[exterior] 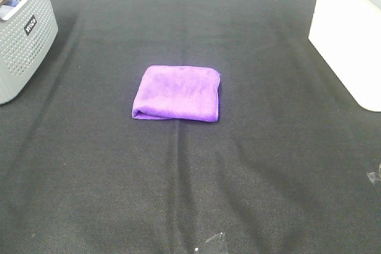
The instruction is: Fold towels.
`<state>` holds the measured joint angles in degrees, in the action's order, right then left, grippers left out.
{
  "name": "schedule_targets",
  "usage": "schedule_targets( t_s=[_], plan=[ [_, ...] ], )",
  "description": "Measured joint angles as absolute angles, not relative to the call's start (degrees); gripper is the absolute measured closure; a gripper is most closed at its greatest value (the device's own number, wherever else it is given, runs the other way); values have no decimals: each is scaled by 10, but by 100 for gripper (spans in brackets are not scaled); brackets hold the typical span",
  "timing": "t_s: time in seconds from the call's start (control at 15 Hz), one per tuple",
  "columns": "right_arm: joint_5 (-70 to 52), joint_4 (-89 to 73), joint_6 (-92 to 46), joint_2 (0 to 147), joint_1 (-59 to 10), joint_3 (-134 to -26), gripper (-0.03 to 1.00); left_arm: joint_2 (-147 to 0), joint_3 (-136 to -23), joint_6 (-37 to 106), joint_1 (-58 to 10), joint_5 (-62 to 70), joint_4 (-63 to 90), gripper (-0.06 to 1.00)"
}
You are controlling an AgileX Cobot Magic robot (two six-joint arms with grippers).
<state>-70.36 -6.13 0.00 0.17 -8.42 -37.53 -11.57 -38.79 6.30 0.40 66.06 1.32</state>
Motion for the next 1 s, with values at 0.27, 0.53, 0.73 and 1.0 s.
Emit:
schedule_targets(
  t_s=[0.27, 0.53, 0.73, 1.0],
  plan=[
    [-701, -50, -27, -3, -84, -338, 20, -6, -319, 38, 4, 660, 13, 30],
    [-641, -51, -30, -3, -84, -269, 20, 3, -296, 29, 4, 629, 15, 30],
    [-638, -52, -30, -3, -84, -260, 20, 3, -296, 27, 4, 627, 15, 30],
    [-638, -52, -36, -3, -84, -260, 20, 3, -296, 27, 4, 627, 15, 30]
  ],
)
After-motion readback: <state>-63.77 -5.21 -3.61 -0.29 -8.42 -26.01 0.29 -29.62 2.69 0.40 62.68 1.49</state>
